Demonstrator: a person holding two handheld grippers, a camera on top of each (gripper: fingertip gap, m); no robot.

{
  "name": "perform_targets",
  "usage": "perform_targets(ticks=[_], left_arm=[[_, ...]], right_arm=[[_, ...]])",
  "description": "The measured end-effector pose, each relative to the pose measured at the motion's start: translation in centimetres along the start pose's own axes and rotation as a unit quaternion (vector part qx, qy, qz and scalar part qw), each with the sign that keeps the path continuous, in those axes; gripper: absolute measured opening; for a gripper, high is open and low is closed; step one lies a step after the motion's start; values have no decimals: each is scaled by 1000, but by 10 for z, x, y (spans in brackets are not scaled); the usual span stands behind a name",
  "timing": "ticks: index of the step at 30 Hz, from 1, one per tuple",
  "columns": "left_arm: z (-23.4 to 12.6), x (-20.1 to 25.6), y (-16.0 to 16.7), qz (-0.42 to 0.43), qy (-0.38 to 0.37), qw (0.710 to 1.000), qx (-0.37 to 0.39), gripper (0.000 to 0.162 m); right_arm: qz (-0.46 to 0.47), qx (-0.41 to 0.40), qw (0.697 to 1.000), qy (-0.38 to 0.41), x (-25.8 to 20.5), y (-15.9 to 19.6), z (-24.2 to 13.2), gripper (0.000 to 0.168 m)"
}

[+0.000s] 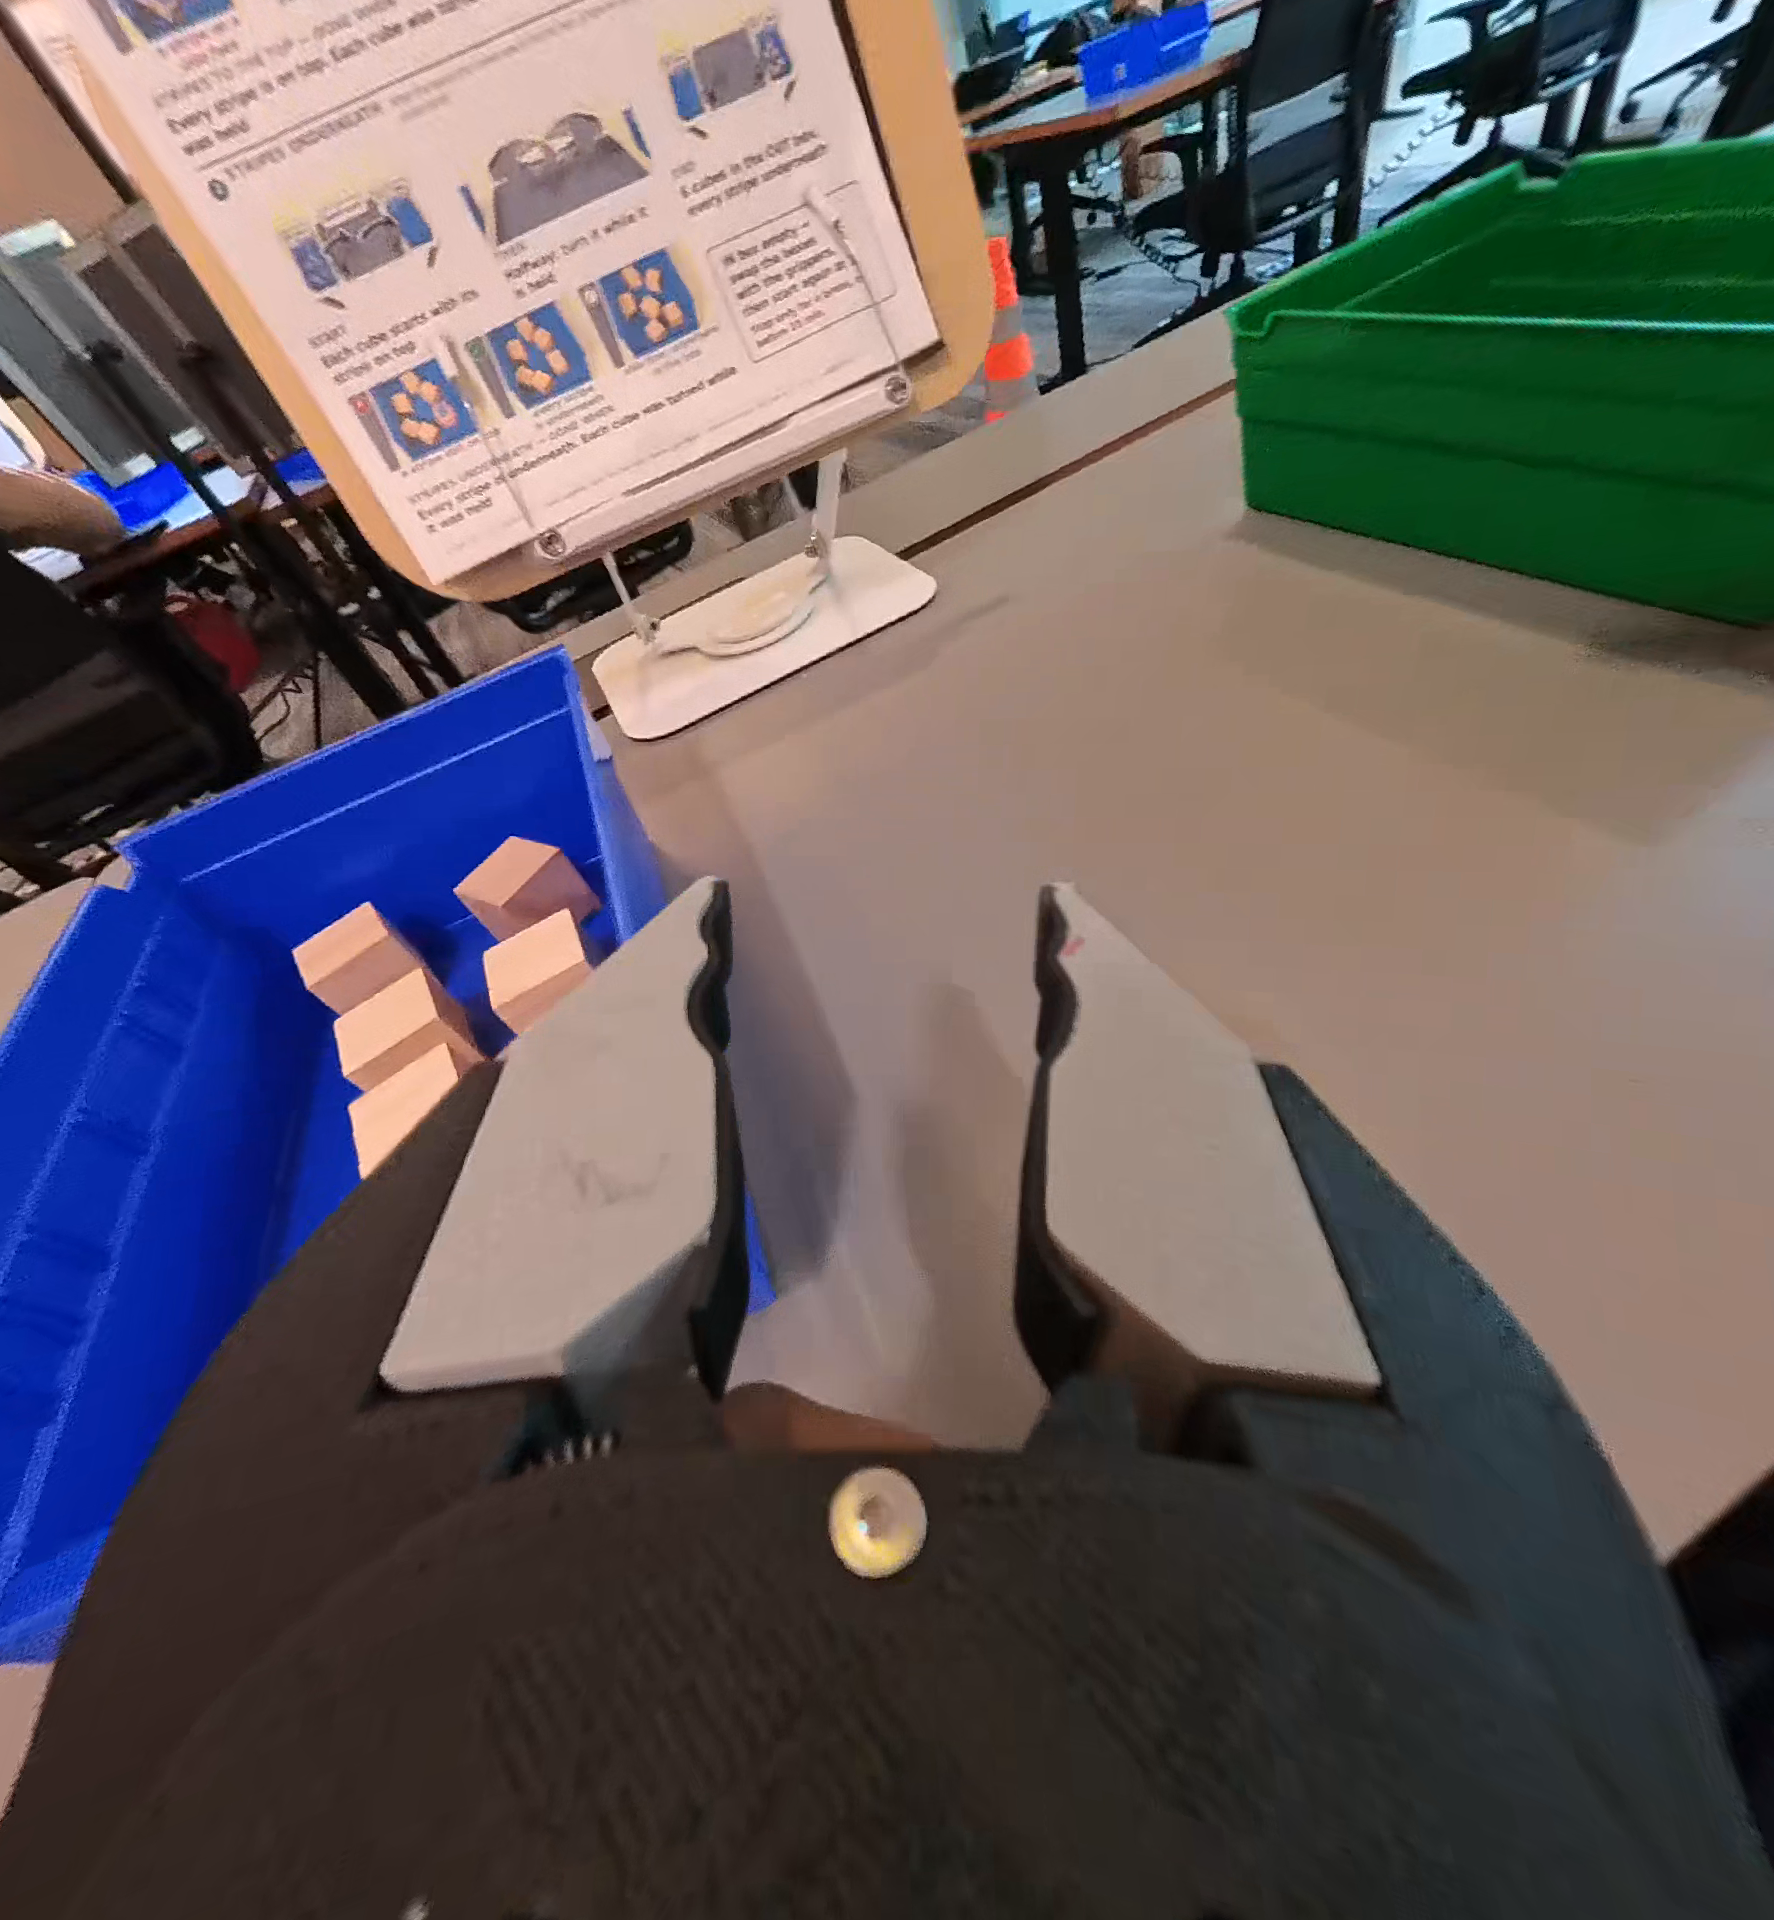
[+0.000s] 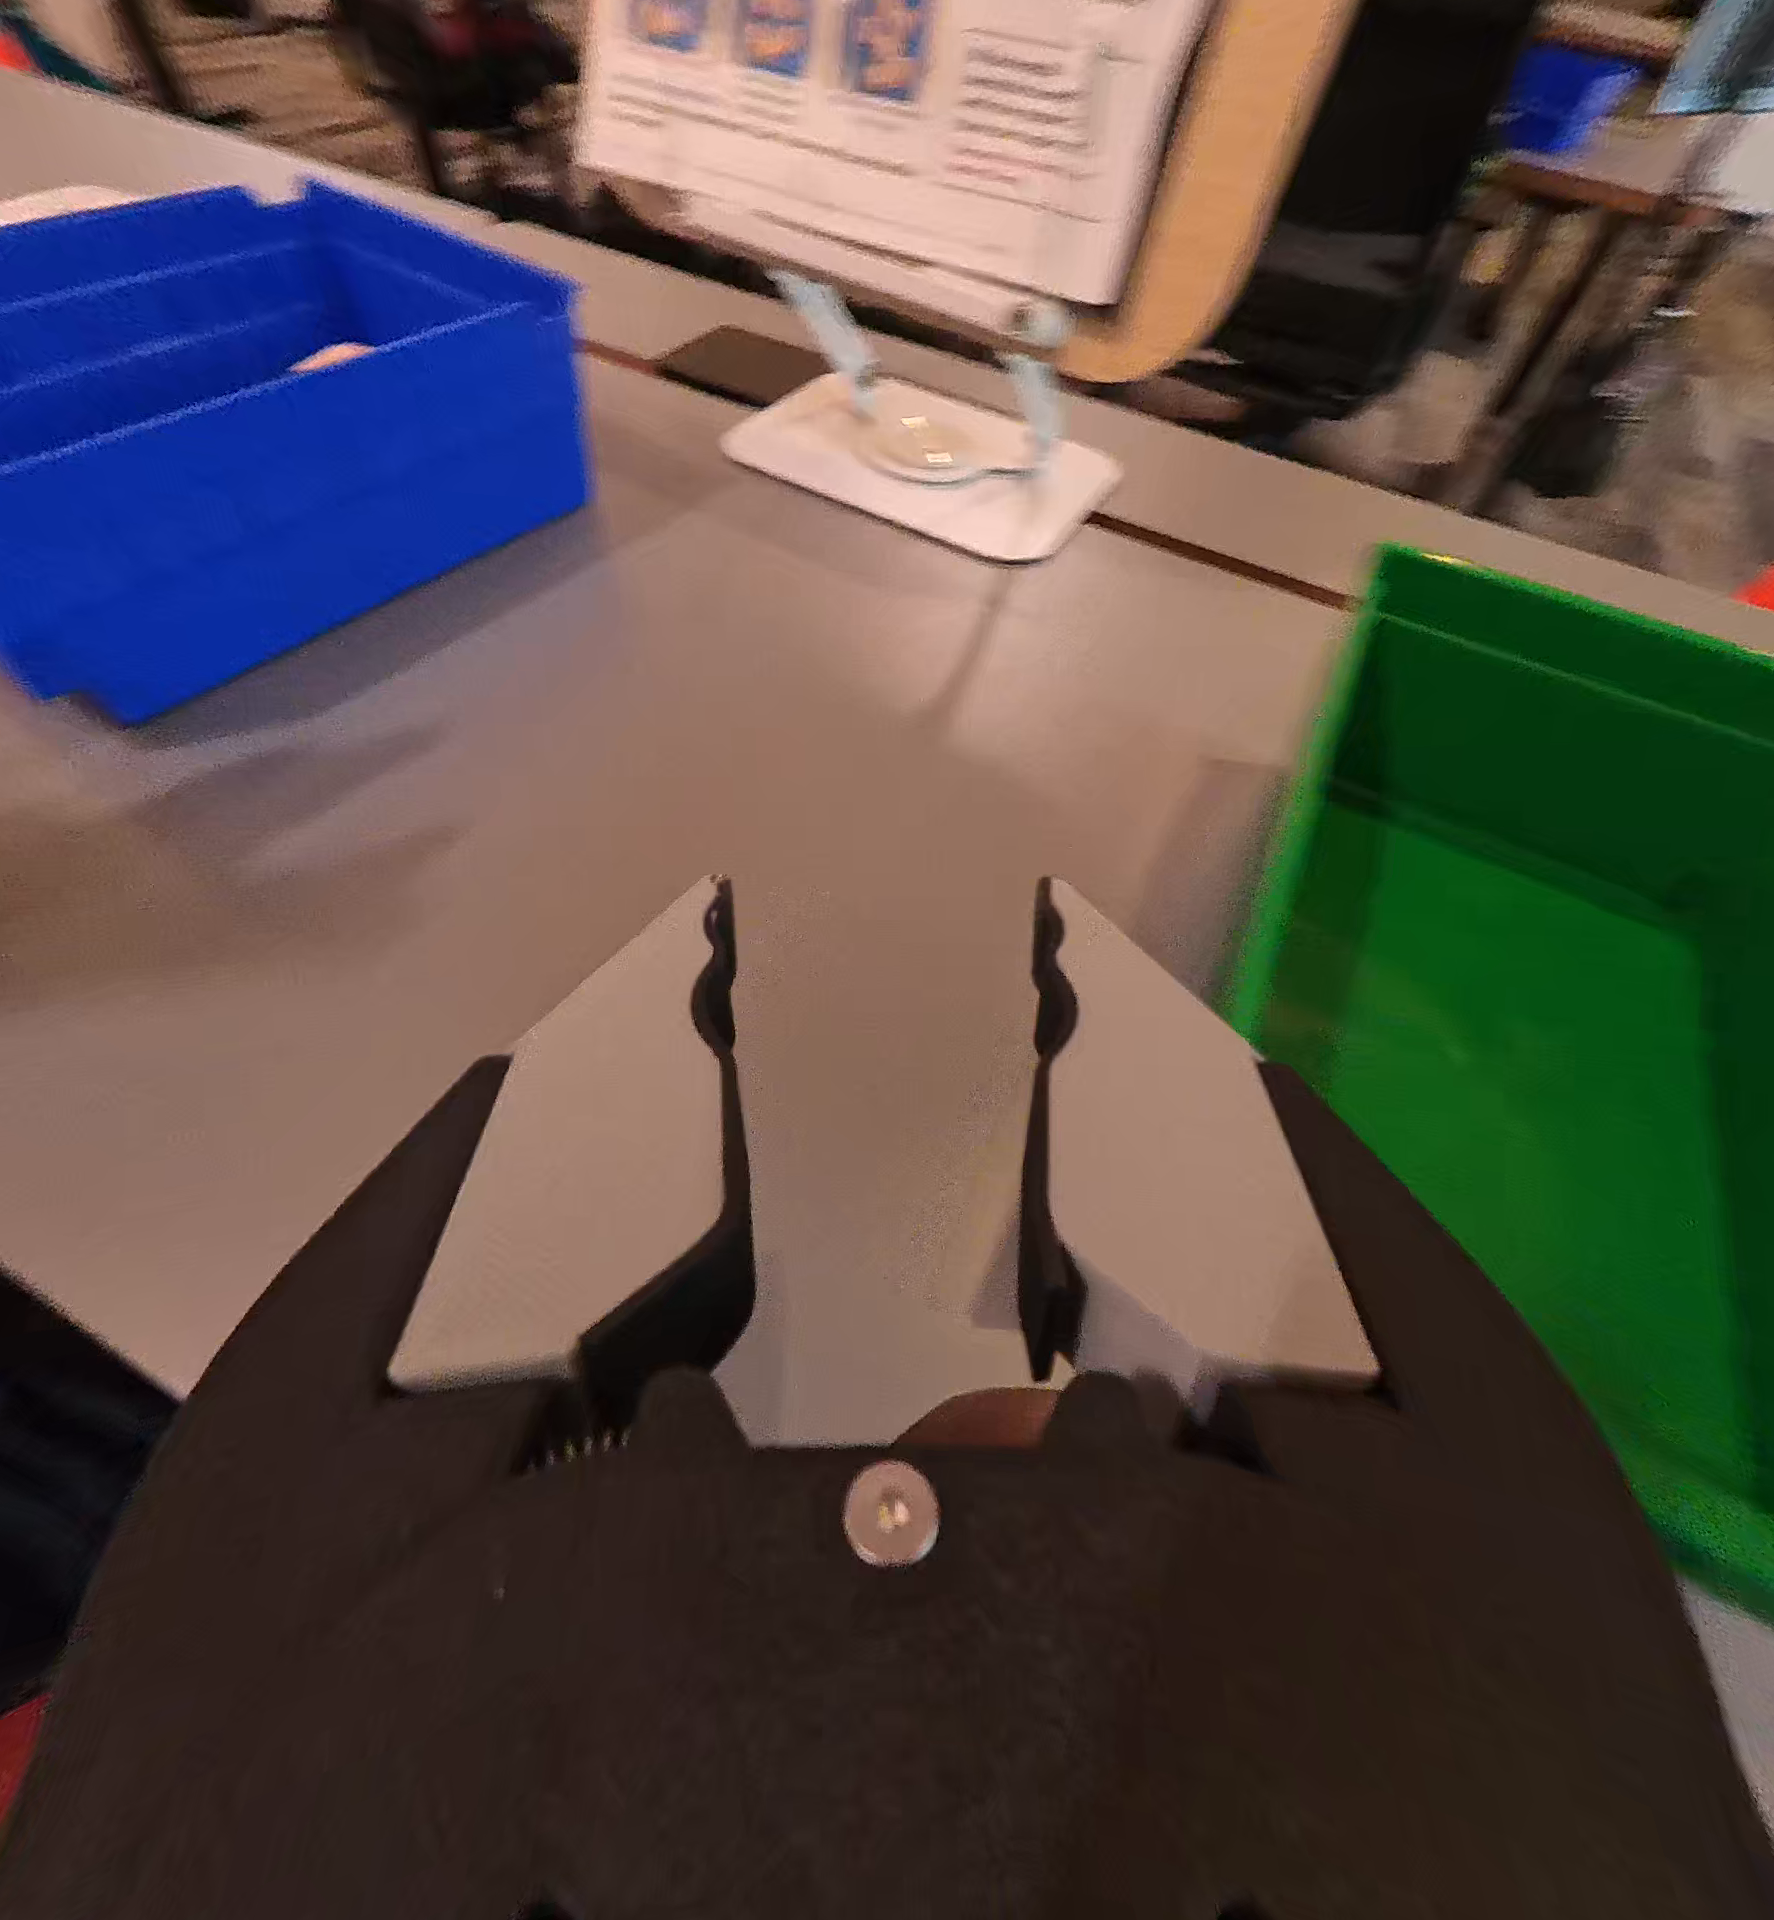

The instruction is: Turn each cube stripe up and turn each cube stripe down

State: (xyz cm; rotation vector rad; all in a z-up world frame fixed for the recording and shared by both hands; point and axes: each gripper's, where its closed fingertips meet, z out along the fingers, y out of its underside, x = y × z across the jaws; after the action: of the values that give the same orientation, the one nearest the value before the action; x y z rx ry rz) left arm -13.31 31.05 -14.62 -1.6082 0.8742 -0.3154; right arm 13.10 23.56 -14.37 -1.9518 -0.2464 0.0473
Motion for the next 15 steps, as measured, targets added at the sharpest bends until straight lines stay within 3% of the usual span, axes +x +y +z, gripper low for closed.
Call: perform_targets(ticks=[3, 5, 7, 11, 15], left_arm=[[-2, 15, -4, -21, 29, 999, 8, 65], [-2, 38, -6, -57, 76, 995, 21, 67], [2, 62, -5, -76, 124, 989, 26, 67], [24, 66, 17, -24, 87, 996, -3, 67], [32, 70, 22, -43, 103, 994, 0, 67]], right_arm=[[-2, -12, 996, -92, -42, 0, 41, 65], [-5, -6, 994, -112, -54, -4, 76, 71], [-12, 19, 993, -114, -57, -14, 110, 71], [-45, 29, 995, -82, -43, -15, 167, 69], [-49, 23, 996, -74, -35, -5, 192, 69]])
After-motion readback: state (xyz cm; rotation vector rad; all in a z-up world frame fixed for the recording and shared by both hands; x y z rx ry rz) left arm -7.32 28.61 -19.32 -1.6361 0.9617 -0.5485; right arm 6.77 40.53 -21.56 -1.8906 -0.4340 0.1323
